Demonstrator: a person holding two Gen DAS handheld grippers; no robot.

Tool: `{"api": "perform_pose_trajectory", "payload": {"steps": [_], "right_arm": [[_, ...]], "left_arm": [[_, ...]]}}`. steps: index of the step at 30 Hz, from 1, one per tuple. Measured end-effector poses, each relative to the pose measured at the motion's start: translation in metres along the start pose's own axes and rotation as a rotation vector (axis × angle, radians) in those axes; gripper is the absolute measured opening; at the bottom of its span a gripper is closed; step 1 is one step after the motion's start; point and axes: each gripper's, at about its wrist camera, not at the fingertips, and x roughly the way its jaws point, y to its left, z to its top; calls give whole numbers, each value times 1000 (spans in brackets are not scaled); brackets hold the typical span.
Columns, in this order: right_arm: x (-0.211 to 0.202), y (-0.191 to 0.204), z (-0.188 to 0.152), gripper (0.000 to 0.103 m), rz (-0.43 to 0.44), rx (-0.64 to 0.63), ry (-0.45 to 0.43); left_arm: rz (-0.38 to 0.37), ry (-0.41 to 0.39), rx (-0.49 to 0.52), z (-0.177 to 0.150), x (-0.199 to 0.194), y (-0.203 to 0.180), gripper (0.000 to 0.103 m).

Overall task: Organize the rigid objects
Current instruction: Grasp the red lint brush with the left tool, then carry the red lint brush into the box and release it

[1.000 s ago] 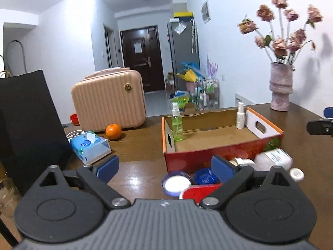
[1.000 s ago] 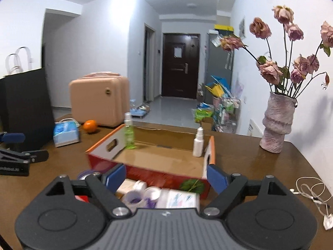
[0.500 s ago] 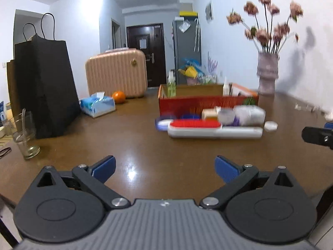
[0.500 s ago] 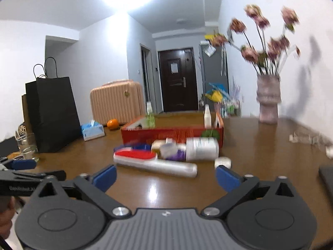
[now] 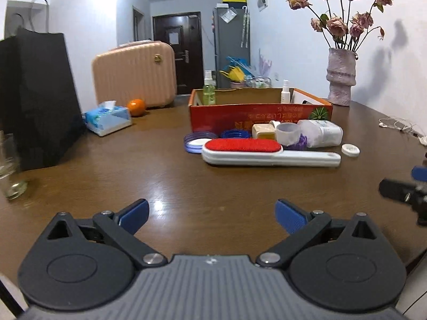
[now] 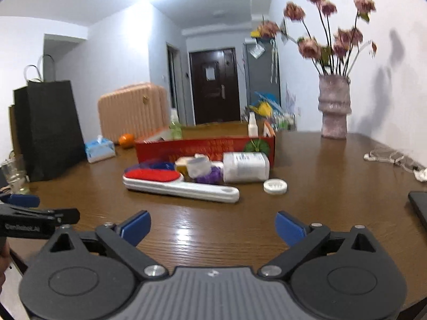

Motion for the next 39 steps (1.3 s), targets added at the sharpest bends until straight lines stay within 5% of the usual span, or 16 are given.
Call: {"api": "perform_pose_trajectory", "payload": {"steps": [2,4,6,9,14,19,24,26,28,39], "right_arm": [[16,-5,5,93,7,23,32],[32,-11,12,80,37,63,68],[51,-16,21,54,45,104,105],[77,-23,33,38,29,135,135],[115,-31,47,26,-1,141,165],[146,-39,51,23,-39,137,216],[155,-46,50,23,-36,144,235],[158,-50,50,23,-41,164,236],[157,-53,52,11,-56,180,246],[82,-41,27,12,10,155,304]], "left_arm": [[-47,28,-33,13,18,7,102],[-93,59,-68,30,39,16,96],[-114,86,-81,44,59,22,85],[-152,131,-86,64,89,32,72],[-184,186,-124,85,137,45,68],[-237,284,-199,89,176,55,54],[-291,297,-242,89,179,59,47],[-288,301,-237,87,169,56,42],[-305,312,-231,80,154,51,41],[-322,347,-235,32,59,56,40]]}}
